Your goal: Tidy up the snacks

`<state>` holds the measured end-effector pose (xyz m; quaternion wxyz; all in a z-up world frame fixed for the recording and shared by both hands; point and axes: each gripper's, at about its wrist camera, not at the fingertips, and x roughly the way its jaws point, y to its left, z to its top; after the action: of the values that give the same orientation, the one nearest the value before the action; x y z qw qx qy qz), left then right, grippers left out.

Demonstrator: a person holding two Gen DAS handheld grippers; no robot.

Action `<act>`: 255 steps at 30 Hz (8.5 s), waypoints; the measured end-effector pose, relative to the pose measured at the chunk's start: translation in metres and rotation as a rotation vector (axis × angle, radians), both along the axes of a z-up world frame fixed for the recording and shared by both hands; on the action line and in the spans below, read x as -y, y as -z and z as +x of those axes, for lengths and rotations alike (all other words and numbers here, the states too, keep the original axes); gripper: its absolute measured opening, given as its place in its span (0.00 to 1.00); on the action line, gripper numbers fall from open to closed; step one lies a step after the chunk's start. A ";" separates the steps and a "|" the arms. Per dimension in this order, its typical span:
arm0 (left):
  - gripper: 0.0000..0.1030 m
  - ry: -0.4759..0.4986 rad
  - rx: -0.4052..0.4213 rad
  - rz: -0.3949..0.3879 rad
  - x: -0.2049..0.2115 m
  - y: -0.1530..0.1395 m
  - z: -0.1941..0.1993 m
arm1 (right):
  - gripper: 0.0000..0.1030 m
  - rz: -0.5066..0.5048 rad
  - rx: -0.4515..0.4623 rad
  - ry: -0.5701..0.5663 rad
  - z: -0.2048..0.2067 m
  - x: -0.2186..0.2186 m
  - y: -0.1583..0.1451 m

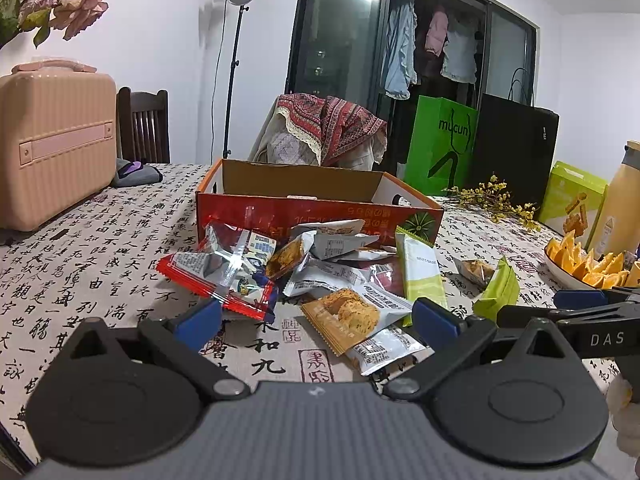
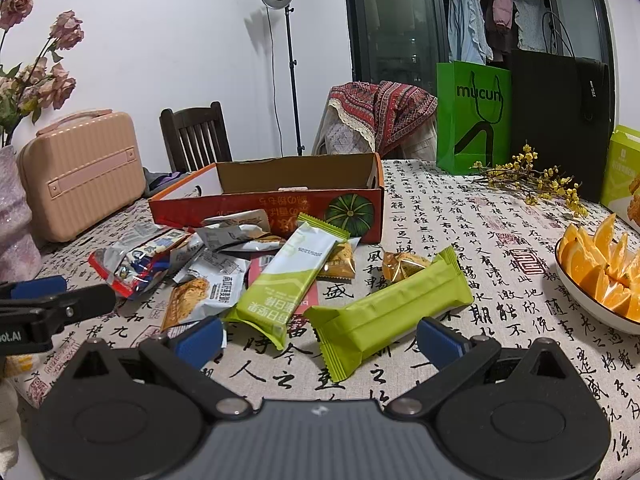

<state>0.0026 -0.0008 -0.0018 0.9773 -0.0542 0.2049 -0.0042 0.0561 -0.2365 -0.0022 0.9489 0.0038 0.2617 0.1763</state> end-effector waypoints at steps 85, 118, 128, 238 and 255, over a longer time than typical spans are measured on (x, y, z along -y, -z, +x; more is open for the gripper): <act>1.00 -0.087 -0.012 -0.005 -0.021 -0.001 0.027 | 0.55 -0.129 -0.165 0.195 0.095 0.008 0.037; 0.62 -0.142 -0.164 0.132 -0.047 -0.005 0.112 | 0.33 -0.083 0.060 0.091 0.075 -0.002 0.000; 0.62 -0.113 -0.008 0.103 -0.041 -0.052 0.106 | 0.33 -0.041 0.129 0.067 0.096 -0.017 -0.026; 1.00 -0.213 -0.063 0.005 -0.057 -0.006 0.077 | 1.00 -0.056 -0.113 0.147 0.143 0.021 0.011; 1.00 -0.232 -0.082 0.001 -0.065 -0.003 0.091 | 0.55 -0.037 -0.162 0.113 0.182 0.011 0.039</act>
<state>0.0933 0.0642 0.0012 0.9620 -0.0774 0.2371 0.1110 0.2381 -0.2471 -0.0411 0.9330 0.0153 0.3399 0.1169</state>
